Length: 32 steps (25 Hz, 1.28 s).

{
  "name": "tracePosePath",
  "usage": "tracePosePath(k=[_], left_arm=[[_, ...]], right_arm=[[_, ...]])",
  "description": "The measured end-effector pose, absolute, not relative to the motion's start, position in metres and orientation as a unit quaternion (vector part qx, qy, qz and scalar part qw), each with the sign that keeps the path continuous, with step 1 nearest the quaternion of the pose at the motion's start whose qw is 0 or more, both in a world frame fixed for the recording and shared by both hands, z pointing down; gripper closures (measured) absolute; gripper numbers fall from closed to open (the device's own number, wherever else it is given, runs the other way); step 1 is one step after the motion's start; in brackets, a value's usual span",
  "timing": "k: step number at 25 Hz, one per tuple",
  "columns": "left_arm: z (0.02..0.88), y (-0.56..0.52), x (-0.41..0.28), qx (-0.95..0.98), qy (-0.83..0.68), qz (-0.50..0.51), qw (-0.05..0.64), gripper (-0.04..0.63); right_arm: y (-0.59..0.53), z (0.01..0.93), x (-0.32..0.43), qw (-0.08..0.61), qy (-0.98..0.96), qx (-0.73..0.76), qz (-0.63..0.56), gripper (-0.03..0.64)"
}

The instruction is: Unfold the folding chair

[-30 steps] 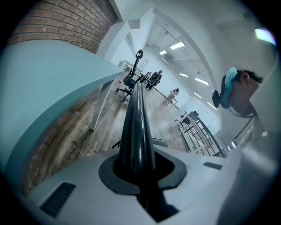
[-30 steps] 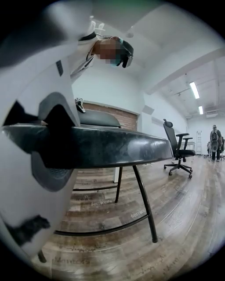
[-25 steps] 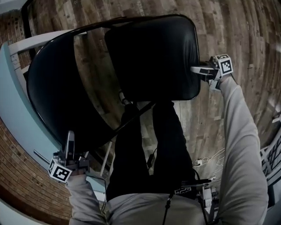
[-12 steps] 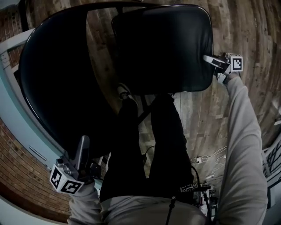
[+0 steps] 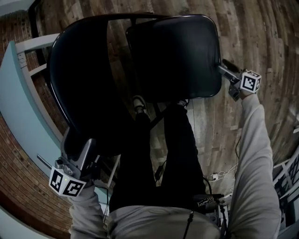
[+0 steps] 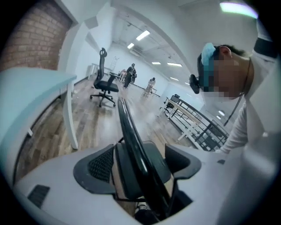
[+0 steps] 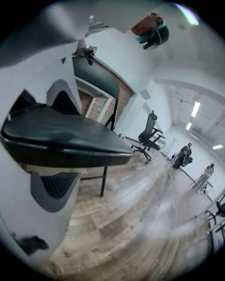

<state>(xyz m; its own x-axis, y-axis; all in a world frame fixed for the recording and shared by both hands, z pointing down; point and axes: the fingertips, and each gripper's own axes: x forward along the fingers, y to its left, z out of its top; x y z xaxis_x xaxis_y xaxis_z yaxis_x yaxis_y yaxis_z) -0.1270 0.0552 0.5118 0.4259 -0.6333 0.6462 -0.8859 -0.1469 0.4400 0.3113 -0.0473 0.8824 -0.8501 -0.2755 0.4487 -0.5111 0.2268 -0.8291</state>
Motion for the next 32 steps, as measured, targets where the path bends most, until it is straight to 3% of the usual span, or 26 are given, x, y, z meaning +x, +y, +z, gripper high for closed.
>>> tracePosePath(k=[5, 12, 16, 18, 19, 20, 22, 25, 29, 32], left_arm=[[0.459, 0.048, -0.166, 0.743, -0.551, 0.175, 0.336, 0.229], [0.369, 0.041, -0.162, 0.786, -0.531, 0.162, 0.273, 0.23], [0.306, 0.027, -0.154, 0.818, -0.514, 0.111, 0.235, 0.234], [0.27, 0.025, -0.147, 0.838, -0.496, 0.098, 0.208, 0.285], [0.249, 0.027, -0.144, 0.846, -0.487, 0.092, 0.195, 0.326], [0.226, 0.032, -0.143, 0.855, -0.478, 0.085, 0.182, 0.36], [0.179, 0.042, -0.145, 0.87, -0.465, 0.06, 0.155, 0.484], [0.115, 0.043, -0.152, 0.888, -0.449, 0.023, 0.099, 0.58], [0.049, 0.056, -0.16, 0.907, -0.419, 0.005, 0.044, 0.588], [0.021, 0.07, -0.171, 0.917, -0.397, -0.016, 0.043, 0.589]], right_arm=[[-0.048, 0.773, 0.316, 0.117, -0.823, 0.299, 0.469, 0.232], [-0.062, 0.591, 0.253, 0.094, -0.863, 0.329, 0.372, 0.233], [-0.093, 0.453, 0.224, 0.019, -0.872, 0.365, 0.326, 0.236], [-0.097, 0.374, 0.198, 0.003, -0.885, 0.368, 0.286, 0.241], [-0.091, 0.335, 0.181, -0.002, -0.891, 0.364, 0.271, 0.256], [-0.08, 0.297, 0.162, -0.005, -0.897, 0.358, 0.259, 0.311], [-0.052, 0.223, 0.119, -0.01, -0.911, 0.342, 0.232, 0.573], [-0.018, 0.12, 0.058, -0.013, -0.929, 0.334, 0.162, 0.601], [0.038, 0.025, -0.005, -0.01, -0.934, 0.347, 0.089, 0.607], [0.075, -0.003, -0.035, -0.005, -0.931, 0.36, 0.065, 0.609]])
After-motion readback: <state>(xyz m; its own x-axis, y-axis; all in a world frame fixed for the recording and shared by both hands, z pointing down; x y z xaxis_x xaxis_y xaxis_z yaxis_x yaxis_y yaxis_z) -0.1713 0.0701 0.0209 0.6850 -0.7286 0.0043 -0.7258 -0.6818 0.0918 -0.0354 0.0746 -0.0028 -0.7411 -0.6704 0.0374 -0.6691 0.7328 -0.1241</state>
